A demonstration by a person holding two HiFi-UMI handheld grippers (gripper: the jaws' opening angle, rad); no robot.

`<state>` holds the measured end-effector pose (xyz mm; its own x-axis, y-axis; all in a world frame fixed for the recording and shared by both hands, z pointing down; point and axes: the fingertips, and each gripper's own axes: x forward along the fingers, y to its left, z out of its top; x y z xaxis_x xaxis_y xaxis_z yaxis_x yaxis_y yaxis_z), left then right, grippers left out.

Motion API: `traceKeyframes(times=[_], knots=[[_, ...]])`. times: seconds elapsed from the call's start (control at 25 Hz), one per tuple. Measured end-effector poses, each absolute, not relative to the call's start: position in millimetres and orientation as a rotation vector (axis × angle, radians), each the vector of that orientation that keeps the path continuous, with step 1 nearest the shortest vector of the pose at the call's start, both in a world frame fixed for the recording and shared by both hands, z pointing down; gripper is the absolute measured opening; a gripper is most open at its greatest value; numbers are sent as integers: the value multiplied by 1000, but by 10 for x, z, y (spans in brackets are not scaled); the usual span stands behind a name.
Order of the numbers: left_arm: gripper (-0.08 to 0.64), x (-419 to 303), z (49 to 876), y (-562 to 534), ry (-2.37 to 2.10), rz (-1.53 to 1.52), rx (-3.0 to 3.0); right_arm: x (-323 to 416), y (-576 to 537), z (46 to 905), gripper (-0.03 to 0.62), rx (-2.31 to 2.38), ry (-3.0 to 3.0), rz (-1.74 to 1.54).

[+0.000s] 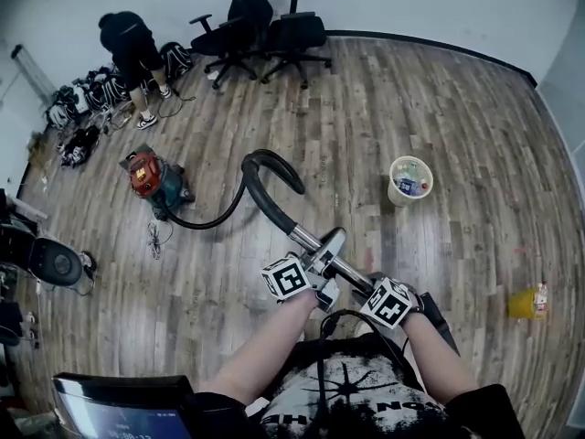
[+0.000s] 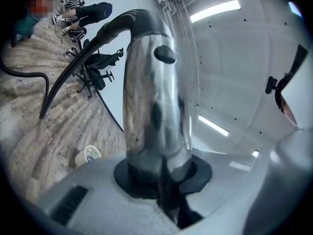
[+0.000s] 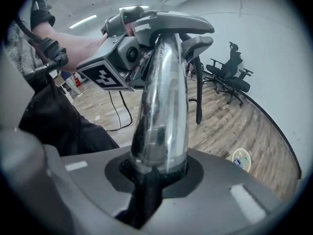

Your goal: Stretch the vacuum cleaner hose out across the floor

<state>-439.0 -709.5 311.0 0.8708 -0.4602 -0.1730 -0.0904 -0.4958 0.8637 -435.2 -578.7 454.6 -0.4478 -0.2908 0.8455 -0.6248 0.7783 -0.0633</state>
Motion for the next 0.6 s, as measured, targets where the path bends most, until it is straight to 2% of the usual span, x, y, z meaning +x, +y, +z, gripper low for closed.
traceKeyframes(times=[0.44,0.6], knots=[[63,-3850,2981,-6474,-534,-566,2069,-3648,-5194,4466,77,534,-2105,378],[63,-3876,2991,-6303,-579,-571,2067,-3658,-5017,4460,77,496,-2130,369]])
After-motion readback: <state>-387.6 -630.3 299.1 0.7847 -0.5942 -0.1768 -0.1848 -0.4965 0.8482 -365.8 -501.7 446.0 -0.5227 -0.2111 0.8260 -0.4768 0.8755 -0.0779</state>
